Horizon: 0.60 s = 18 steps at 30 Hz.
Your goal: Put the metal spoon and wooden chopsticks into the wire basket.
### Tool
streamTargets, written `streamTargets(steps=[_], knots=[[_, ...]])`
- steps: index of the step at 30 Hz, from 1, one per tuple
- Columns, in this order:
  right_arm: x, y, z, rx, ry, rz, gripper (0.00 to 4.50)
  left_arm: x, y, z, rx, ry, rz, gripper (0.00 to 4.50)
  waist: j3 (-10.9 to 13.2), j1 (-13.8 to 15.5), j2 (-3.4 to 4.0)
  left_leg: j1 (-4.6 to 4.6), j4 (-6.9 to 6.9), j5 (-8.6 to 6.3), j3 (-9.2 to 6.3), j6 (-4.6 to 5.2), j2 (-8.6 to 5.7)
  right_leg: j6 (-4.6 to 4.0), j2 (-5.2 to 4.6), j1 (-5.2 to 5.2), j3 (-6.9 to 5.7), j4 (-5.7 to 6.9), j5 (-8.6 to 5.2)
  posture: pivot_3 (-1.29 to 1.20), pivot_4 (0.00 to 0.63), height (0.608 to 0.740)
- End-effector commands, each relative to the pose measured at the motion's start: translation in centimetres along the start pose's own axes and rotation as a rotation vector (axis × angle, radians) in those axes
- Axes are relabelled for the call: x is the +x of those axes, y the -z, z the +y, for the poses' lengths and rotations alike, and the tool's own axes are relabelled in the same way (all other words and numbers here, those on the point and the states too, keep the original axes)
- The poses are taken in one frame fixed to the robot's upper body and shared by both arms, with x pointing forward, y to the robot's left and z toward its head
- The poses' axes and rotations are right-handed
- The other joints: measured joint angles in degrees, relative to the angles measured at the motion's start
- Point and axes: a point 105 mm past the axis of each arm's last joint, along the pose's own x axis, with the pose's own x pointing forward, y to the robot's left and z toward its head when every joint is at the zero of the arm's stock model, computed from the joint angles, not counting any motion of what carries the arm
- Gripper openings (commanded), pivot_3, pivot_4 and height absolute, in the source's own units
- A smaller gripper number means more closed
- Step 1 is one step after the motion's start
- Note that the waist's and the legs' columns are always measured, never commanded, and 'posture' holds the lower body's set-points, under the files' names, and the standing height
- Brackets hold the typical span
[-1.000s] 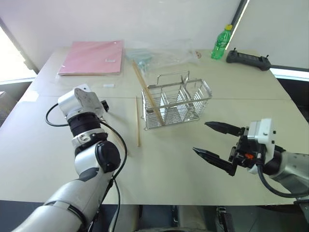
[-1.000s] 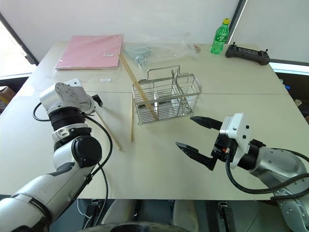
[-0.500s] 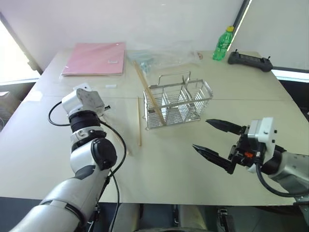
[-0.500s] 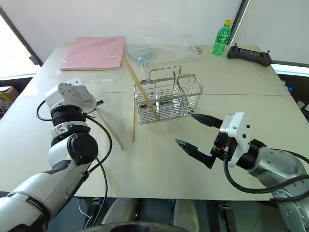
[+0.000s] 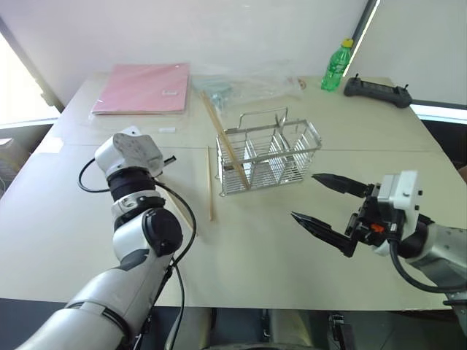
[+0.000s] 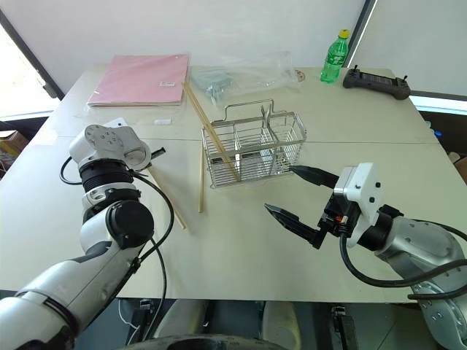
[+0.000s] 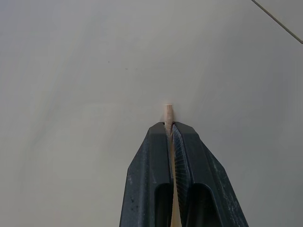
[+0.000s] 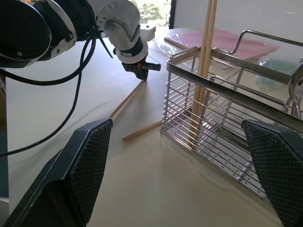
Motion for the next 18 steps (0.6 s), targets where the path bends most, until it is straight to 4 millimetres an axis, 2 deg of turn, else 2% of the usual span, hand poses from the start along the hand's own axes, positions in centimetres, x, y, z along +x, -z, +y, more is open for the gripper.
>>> streamTargets(steps=[1,6,9,11,13,15,16,18], knots=[[-0.2,-0.9,0.1,-0.03,-0.017,-0.015,4.5,-0.9,-2.8,0.1,-0.054,0.041,-0.089,0.09,0.0,0.0,-0.02,0.0,0.0,0.0,0.0,0.0,0.0,0.0,0.0,-0.01,0.0,0.0,0.0,0.0,0.15,0.709],[-0.4,-0.9,0.0,-0.026,-0.02,-0.002,4.5,-2.1,-7.9,1.3,-0.112,0.07,-0.259,0.09,0.1,-0.2,-0.14,-0.02,-0.03,0.01,0.02,-0.01,0.04,-0.02,0.04,-0.09,0.0,0.02,0.01,0.0,0.15,0.709],[-0.6,-0.8,0.1,-0.025,-0.021,0.006,4.5,-3.5,-11.0,1.1,-0.114,0.128,-0.391,0.09,0.1,0.0,-0.15,-0.03,-0.03,0.01,0.03,-0.01,0.02,-0.02,0.03,-0.07,0.0,-0.01,0.01,0.0,0.15,0.709],[-0.7,-0.7,0.1,-0.022,-0.015,0.013,4.5,-5.4,-13.8,0.7,-0.103,0.202,-0.531,0.09,0.1,0.1,-0.15,-0.05,-0.03,0.01,0.03,-0.01,0.02,-0.03,0.02,-0.04,0.0,-0.07,0.02,0.0,0.15,0.709],[-0.8,-0.6,0.2,-0.02,-0.012,0.017,4.5,-8.0,-16.4,-0.2,-0.097,0.32,-0.677,0.09,0.1,0.0,-0.21,-0.07,-0.04,0.01,0.02,-0.01,0.01,-0.04,0.01,-0.03,0.0,-0.11,0.03,0.0,0.15,0.709],[-1.0,-0.6,0.3,-0.013,-0.011,0.021,4.5,-12.0,-18.7,-1.9,-0.07,0.512,-0.86,0.09,0.1,0.0,-0.23,-0.1,-0.04,0.01,0.03,-0.01,0.01,-0.23,0.01,-0.04,0.0,-0.16,0.14,0.0,0.15,0.709],[-1.0,-0.6,0.4,-0.011,-0.012,0.024,4.5,-14.2,-19.4,-2.8,-0.051,0.623,-0.942,0.09,0.1,0.0,-0.23,-0.15,-0.05,0.01,0.03,-0.01,0.02,-0.25,0.01,-0.06,-0.01,-0.2,0.16,0.0,0.15,0.709],[-1.2,-0.5,0.4,-0.004,-0.013,0.032,4.5,-18.9,-19.5,-4.9,-0.001,0.878,-1.058,0.09,0.1,-0.1,-0.23,-0.16,-0.07,0.0,0.04,-0.01,0.02,-0.25,0.0,-0.06,0.0,-0.23,0.16,0.0,0.15,0.709]])
